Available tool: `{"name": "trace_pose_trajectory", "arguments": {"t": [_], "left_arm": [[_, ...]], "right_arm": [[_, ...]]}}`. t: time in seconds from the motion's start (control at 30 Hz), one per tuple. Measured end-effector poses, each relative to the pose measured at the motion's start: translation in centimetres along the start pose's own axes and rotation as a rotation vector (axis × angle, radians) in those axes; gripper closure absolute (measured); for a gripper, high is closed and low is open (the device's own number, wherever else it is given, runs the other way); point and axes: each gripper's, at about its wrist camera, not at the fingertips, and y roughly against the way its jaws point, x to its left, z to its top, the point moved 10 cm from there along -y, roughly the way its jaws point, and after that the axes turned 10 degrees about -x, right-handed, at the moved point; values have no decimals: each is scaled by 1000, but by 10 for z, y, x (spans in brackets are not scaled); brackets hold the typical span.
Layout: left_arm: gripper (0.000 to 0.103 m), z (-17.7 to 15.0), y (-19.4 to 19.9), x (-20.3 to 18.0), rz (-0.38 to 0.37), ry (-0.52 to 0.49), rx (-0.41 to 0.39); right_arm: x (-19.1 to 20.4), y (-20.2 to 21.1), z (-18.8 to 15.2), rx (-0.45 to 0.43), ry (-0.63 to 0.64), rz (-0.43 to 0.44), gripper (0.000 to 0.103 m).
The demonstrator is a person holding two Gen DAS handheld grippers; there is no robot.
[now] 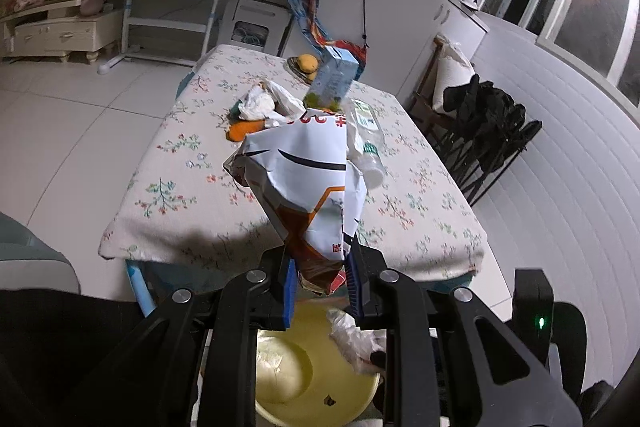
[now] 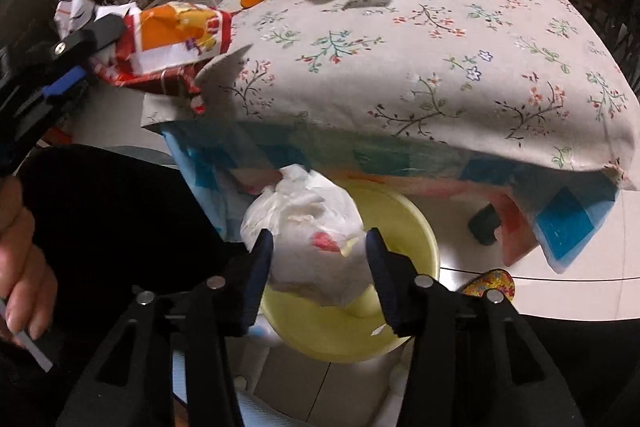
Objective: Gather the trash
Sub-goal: 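Carry the snack bag and tissue over the yellow basin and open both grippers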
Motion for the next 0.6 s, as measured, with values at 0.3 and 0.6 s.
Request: {"name": "trace_pose_trajectory", "arguments": {"t": [0.3,0.6], "left_arm": [[83,-25,13,-14,-21,-32,35],[83,-59,19,-28,-60,-52,125]], "right_arm": [[-11,17,12,-86,-71,-4,47],[-30,49,40,-261,-158,-13,35]]}}
